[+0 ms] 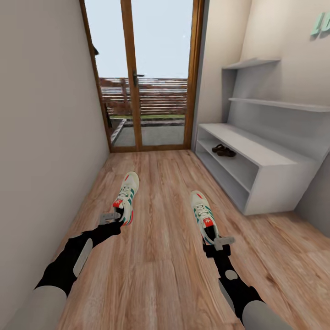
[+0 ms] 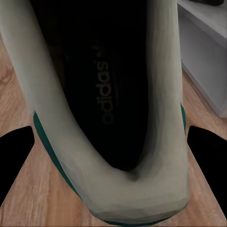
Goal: Pick up the two gym shoes and the two sandals from the corridor floor and place them onto the hallstand (shoe rack) in the corridor, making sure they are on the rack and not on the floor. Arrange them so the two gym shoes are next to each other and the two sandals are next to each other.
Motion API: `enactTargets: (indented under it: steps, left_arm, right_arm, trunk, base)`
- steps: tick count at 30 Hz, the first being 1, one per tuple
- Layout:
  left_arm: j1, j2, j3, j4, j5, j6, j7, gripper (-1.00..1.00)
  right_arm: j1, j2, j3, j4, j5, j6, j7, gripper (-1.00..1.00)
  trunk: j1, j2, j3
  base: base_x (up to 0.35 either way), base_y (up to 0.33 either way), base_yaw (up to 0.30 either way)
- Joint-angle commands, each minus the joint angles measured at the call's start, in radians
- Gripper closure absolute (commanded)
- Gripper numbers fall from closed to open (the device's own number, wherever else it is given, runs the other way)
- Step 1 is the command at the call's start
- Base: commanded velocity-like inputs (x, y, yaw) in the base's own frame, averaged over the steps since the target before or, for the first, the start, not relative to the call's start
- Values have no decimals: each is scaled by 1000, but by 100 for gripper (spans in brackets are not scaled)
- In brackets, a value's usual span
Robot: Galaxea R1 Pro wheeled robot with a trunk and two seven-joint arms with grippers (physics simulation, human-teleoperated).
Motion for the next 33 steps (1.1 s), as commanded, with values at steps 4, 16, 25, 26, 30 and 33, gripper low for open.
enactTargets:
  steps: [4, 16, 25, 26, 30, 33]
  left_arm:
    - [0, -1, 2, -1, 9, 9, -3, 100]
    - [0, -1, 2, -1, 9, 9, -3, 100]
    - [0, 0, 2, -1, 9, 9, -3, 100]
    - [0, 0, 2, -1, 9, 9, -3, 100]
    - [0, 0, 2, -1, 9, 9, -3, 100]
    - [0, 0, 2, -1, 9, 9, -3, 100]
  right_arm:
    - [-1, 1, -6, 1, 11, -3, -3, 100]
    - [-1, 1, -6, -1, 11, -3, -3, 100]
    - [-1, 1, -6, -1, 11, -3, -3, 100]
    - [-1, 1, -6, -1, 11, -3, -3, 100]
    - [-1, 1, -6, -1, 11, -3, -3, 100]
    - [-1, 1, -6, 0, 11, -3, -3, 100]
  trunk:
    - [0, 0, -1]
    - [0, 0, -1]
    - [0, 0, -1]
    - [0, 0, -1]
    - [0, 0, -1]
    - [0, 0, -1]
  base:
    - [347, 98, 0]
    - [347, 30, 0]
    - [347, 95, 0]
    - [346, 84, 0]
    - [346, 42, 0]
    - [346, 30, 0]
